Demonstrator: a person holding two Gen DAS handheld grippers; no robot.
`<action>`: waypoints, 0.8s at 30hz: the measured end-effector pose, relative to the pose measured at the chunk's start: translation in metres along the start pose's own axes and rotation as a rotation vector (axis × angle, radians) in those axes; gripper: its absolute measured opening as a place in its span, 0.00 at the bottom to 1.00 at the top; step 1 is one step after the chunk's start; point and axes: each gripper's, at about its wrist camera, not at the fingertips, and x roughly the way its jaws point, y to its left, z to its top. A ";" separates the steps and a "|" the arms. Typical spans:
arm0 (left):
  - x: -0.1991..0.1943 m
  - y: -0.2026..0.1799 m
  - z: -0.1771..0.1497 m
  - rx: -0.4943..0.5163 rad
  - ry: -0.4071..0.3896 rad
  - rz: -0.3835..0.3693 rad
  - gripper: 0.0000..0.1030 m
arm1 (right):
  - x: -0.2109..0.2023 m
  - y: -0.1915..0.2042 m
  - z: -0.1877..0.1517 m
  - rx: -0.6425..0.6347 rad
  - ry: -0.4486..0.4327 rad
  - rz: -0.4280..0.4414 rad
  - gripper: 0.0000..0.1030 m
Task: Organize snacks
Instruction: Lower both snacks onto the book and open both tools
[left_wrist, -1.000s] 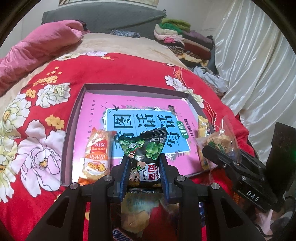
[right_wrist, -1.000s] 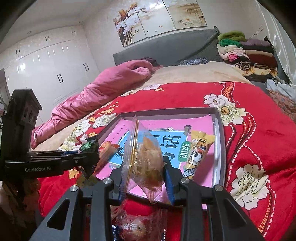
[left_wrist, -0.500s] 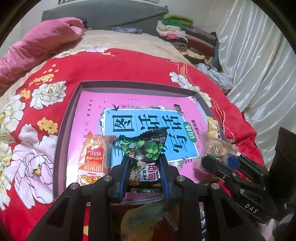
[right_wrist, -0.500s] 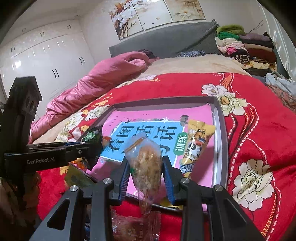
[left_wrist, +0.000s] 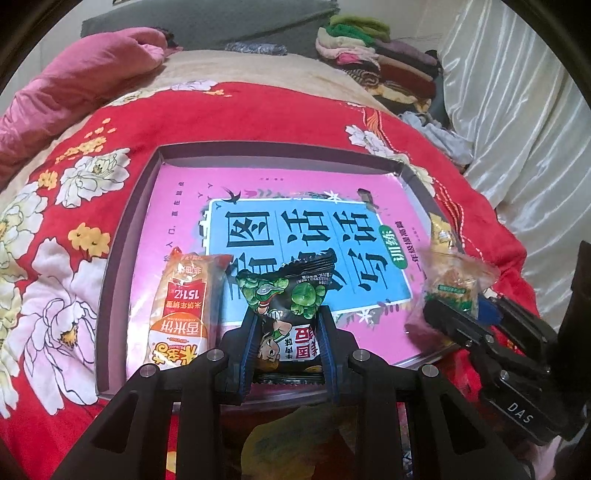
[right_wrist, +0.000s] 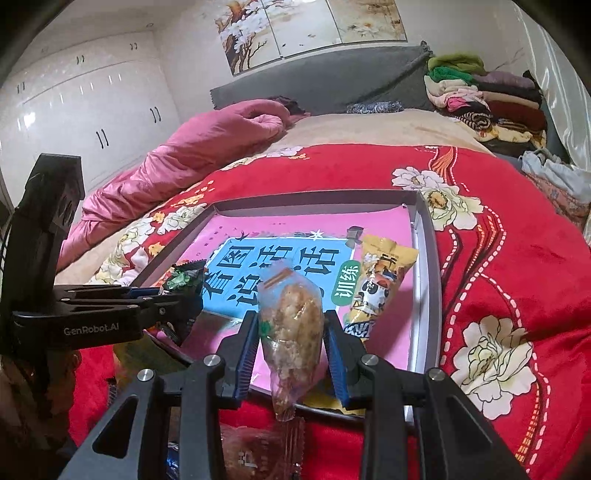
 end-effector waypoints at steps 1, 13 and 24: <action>0.000 0.000 0.000 0.001 0.001 0.001 0.30 | 0.000 0.000 0.000 -0.003 -0.001 -0.004 0.34; -0.002 0.000 -0.001 0.003 -0.004 -0.005 0.30 | -0.005 -0.001 0.001 0.000 -0.016 -0.012 0.39; -0.003 0.002 -0.004 -0.003 -0.001 -0.002 0.30 | -0.017 -0.001 0.004 -0.019 -0.064 -0.043 0.44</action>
